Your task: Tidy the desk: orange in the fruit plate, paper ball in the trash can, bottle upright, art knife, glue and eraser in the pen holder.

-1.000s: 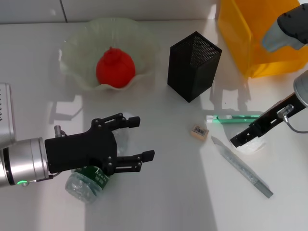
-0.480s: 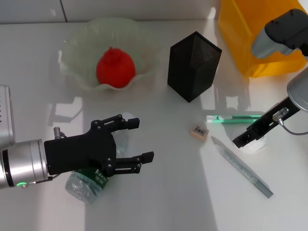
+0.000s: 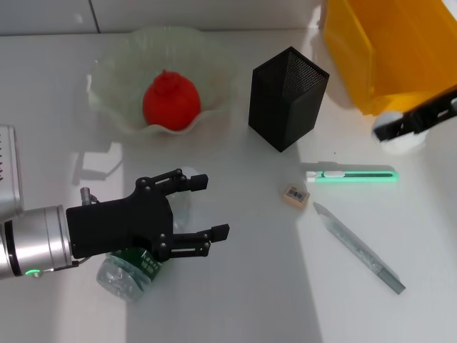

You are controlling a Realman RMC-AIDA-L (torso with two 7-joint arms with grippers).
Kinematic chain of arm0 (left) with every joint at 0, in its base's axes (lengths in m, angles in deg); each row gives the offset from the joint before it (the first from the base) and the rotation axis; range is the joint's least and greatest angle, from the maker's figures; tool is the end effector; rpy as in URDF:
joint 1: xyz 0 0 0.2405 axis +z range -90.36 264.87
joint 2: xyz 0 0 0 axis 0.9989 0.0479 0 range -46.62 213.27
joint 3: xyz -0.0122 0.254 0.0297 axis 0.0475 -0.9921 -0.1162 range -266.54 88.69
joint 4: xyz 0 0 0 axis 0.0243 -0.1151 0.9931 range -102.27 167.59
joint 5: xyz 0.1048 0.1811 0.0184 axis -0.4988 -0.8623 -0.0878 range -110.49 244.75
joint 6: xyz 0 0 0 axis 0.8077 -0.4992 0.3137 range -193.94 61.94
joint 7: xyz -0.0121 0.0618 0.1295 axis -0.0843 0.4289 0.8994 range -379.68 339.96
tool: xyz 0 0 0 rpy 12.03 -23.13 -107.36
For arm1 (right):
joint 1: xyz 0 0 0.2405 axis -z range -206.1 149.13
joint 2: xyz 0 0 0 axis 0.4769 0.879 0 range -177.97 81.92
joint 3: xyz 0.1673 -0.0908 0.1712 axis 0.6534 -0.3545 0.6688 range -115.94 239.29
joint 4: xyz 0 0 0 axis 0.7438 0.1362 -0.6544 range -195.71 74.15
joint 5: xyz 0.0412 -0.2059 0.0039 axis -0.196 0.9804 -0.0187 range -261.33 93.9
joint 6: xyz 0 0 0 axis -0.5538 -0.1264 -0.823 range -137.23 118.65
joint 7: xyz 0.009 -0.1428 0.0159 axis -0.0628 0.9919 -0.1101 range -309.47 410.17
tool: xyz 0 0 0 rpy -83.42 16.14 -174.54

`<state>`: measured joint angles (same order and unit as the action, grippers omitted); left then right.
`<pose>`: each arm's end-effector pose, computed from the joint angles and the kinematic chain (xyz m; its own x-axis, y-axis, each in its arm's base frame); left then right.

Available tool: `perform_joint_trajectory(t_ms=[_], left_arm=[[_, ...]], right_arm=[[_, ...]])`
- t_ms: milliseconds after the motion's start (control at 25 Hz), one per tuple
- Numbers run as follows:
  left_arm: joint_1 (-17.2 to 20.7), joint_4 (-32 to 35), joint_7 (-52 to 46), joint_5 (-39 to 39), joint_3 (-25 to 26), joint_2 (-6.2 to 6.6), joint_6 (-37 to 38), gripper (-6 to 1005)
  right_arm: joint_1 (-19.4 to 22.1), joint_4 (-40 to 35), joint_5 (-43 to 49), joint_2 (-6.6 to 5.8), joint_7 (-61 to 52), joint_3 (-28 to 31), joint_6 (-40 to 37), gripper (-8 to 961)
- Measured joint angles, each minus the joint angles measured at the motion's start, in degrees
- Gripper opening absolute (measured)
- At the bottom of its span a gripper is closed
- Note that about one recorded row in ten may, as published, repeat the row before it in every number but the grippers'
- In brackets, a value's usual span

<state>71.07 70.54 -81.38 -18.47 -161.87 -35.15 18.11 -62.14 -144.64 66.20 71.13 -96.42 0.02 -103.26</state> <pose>-0.2667 0.2671 -0.0452 0.8159 0.1589 0.5559 0.2854 -0.9469 -0.1483 0.1920 0.3652 0.0667 0.6616 -0.7492 -0.0324 -0.6599 -0.5612 -0.4996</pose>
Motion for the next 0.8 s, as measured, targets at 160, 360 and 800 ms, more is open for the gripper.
perform_joint_trajectory(t_ms=[160, 360, 800], left_arm=[[-0.17, 0.00, 0.21, 0.00, 0.00, -0.01, -0.03, 863], [-0.33, -0.01, 0.35, -0.01, -0.30, -0.13, -0.03, 864], [-0.34, -0.01, 0.40, -0.01, -0.69, -0.17, -0.09, 864]], right_arm=[[0.55, -5.35, 0.17, -0.14, -0.01, 5.03, 4.18, 556], [-0.02, -3.74, 1.05, -0.56, 0.35, 6.83, 14.87, 555], [-5.60, 16.13, 1.13, -0.70, 8.65, 6.31, 35.01, 635]])
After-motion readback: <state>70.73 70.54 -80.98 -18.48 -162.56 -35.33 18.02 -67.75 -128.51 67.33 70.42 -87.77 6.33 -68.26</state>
